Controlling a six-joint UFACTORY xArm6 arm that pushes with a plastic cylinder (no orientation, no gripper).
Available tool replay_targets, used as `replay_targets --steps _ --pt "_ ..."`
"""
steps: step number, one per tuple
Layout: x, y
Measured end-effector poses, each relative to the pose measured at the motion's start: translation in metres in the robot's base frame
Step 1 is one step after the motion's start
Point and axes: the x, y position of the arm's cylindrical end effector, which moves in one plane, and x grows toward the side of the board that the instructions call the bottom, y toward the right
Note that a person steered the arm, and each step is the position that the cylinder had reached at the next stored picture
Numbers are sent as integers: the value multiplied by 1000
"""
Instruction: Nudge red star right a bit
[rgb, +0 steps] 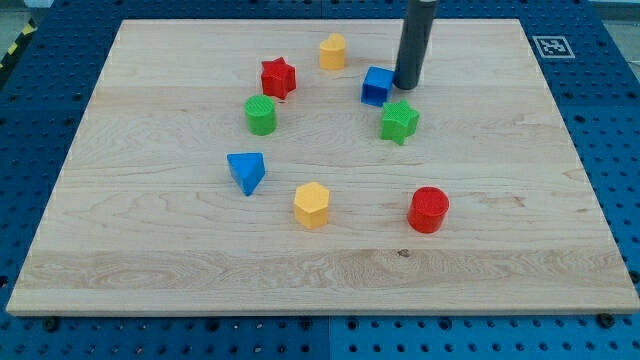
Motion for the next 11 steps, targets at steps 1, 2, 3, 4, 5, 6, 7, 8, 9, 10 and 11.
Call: replay_targets --steps 1,2,3,4,5,6,7,8,9,10,11 --pt "0 -9" --pt "0 -1" --pt "-31 27" --pt "-99 15" --pt "-134 -37" --pt "-134 -99" --pt "-130 -186" --pt "-92 -205" --pt "-56 -199" --pt "-54 -199" --pt "-36 -197"
